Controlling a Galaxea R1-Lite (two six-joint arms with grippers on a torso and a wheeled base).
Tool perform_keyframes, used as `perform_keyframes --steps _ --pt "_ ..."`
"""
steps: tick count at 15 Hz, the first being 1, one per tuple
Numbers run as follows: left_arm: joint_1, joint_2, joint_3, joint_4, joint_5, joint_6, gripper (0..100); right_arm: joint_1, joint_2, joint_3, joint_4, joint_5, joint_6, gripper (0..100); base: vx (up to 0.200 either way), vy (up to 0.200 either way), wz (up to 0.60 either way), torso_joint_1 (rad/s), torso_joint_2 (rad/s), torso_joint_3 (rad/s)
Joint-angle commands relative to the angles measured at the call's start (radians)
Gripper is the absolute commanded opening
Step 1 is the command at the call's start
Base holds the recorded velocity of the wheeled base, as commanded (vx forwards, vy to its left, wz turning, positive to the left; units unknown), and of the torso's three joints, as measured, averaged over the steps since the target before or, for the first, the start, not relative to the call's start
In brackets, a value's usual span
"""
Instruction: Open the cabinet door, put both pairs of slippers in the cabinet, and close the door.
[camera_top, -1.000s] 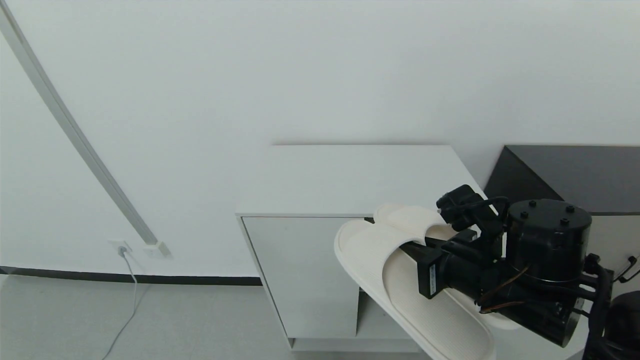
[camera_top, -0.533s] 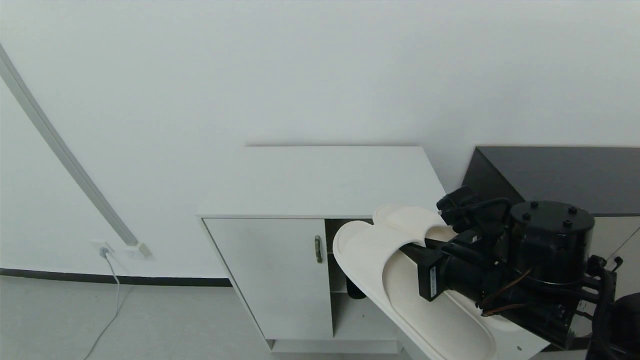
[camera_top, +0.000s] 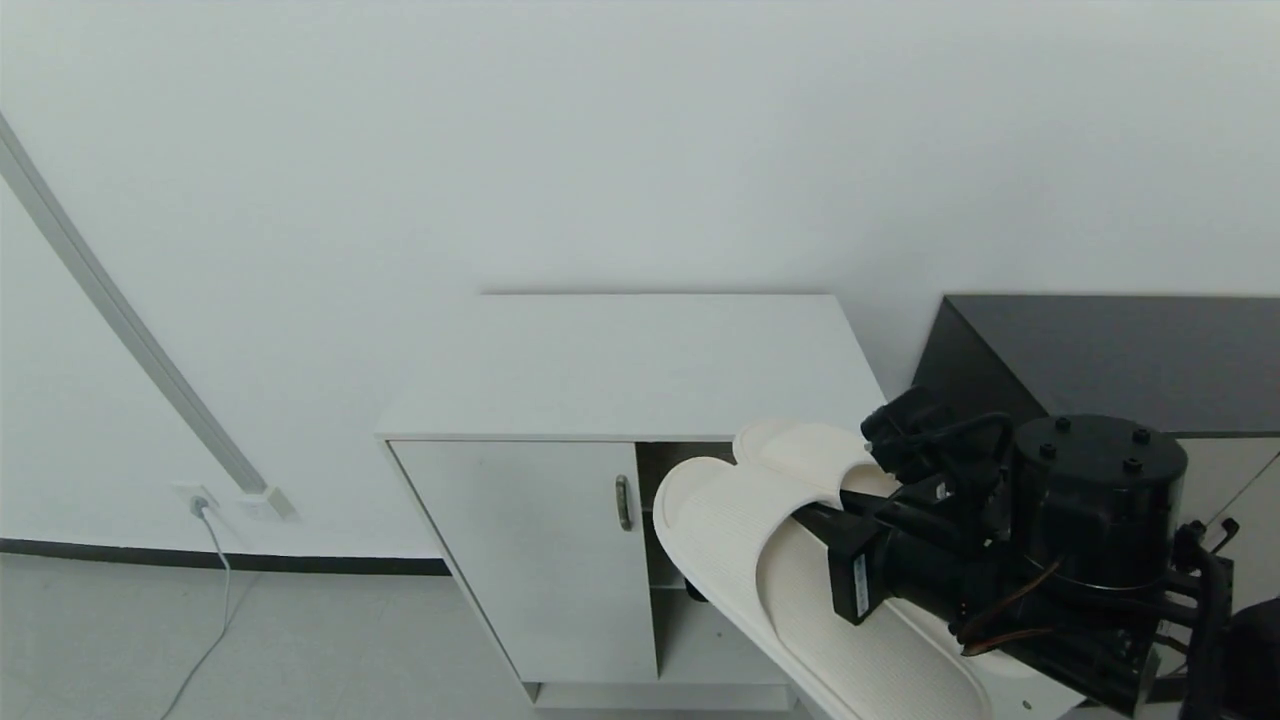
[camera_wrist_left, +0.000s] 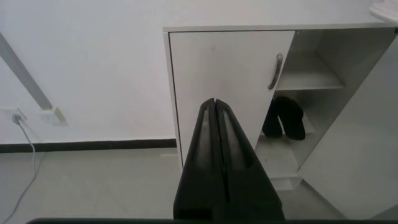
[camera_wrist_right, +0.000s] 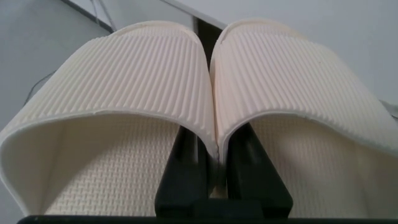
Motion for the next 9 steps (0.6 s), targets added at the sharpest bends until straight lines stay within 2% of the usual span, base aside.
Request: perform_keyframes --steps 1,9 --pt "0.000 0.000 0.000 0.000 0.000 0.000 0 -0.002 0.006 0.000 -0.009 0.002 0.003 0 0.000 0.000 0.00 0.000 0.00 0.000" --pt "0.000 0.000 -0.001 0.000 0.000 0.000 0 0.003 0.037 0.002 -0.021 -0.002 0.003 0 0.000 0.000 0.00 0.000 0.00 0.000"
